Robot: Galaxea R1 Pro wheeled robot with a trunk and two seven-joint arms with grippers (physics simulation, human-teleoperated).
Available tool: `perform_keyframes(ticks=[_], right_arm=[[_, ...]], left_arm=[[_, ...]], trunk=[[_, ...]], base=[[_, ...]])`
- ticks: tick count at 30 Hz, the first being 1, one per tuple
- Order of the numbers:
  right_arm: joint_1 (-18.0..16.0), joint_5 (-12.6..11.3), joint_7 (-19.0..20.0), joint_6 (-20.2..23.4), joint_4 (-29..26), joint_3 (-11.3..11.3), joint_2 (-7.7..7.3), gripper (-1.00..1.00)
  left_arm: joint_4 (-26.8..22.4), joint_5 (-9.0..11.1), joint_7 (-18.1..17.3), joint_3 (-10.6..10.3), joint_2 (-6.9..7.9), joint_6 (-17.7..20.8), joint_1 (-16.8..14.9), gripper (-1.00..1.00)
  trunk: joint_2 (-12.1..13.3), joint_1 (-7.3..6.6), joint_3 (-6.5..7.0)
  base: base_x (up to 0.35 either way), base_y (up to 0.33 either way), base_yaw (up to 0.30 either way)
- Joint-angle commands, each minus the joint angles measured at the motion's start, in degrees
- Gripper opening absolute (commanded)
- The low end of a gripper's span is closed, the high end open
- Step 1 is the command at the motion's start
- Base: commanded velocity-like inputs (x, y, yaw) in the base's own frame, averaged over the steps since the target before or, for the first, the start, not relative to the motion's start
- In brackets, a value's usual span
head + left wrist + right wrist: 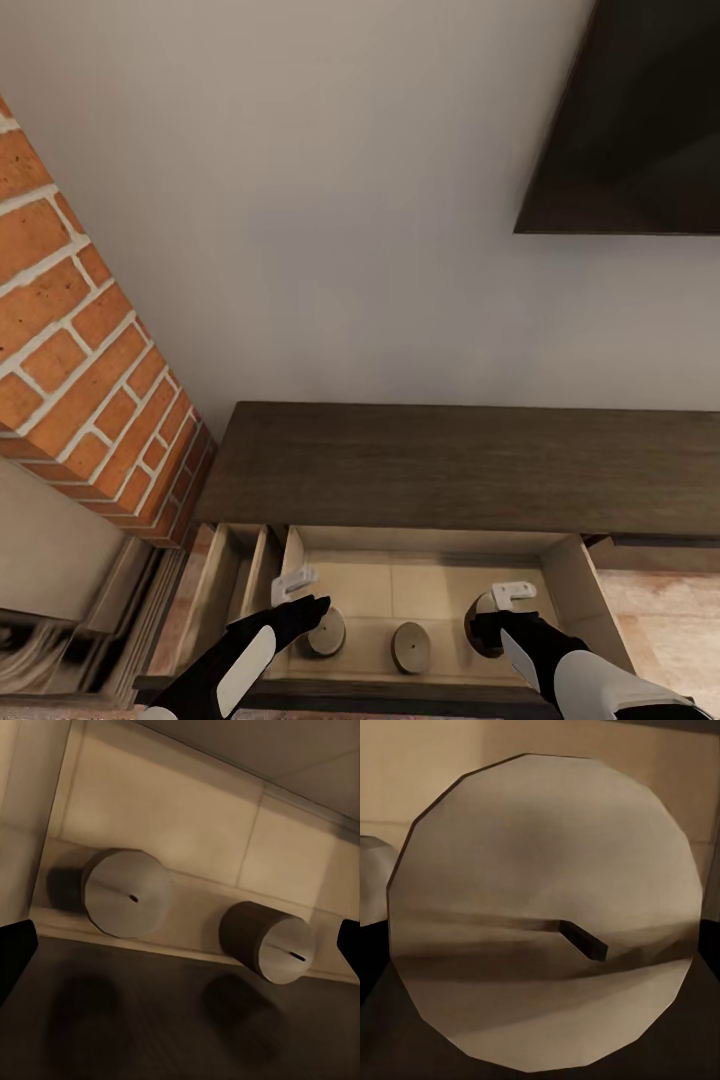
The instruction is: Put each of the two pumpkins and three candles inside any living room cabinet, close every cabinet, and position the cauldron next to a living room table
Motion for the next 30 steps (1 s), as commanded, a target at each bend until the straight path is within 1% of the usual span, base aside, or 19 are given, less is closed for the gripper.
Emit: perform_keyframes(ticks=[1, 14, 18, 26, 30], right_arm=[[0.0, 0.02, -0.04, 0.0, -0.01, 0.02, 0.0, -1.0], [0.0, -0.06, 0.02, 0.0, -0.01, 0.02, 0.0, -1.0], [0.0, -0.07, 0.1, 0.0, -0.01, -0.13, 0.0, -1.0], [0.0, -0.07, 0.18, 0.0, -0.17, -0.16, 0.03, -1.0], [0.0, 0.01, 0.14, -0.11, -0.26, -0.12, 0.16, -1.0]], left_arm=[[0.0, 0.0, 0.0, 0.0, 0.0, 0.0, 0.0, 1.0], [-0.87, 0.0, 0.0, 0.0, 0.09, 0.0, 0.0, 1.0], [-0.88, 0.0, 0.0, 0.0, 0.09, 0.0, -0.01, 1.0], [-0.88, 0.0, 0.0, -0.09, 0.09, 0.0, -0.01, 1.0], [-0.88, 0.0, 0.0, -0.09, 0.04, 0.0, 0.0, 1.0]], trunk=[[0.0, 0.0, -0.09], [0.0, 0.0, -1.27], [0.0, 0.0, -1.6], [0.0, 0.0, -2.16], [0.0, 0.0, -2.37]], base=[[0.0, 0.0, 0.0], [0.0, 0.0, -0.008], [0.0, 0.0, -0.131], [0.0, 0.0, -0.199], [0.0, 0.0, -0.075]])
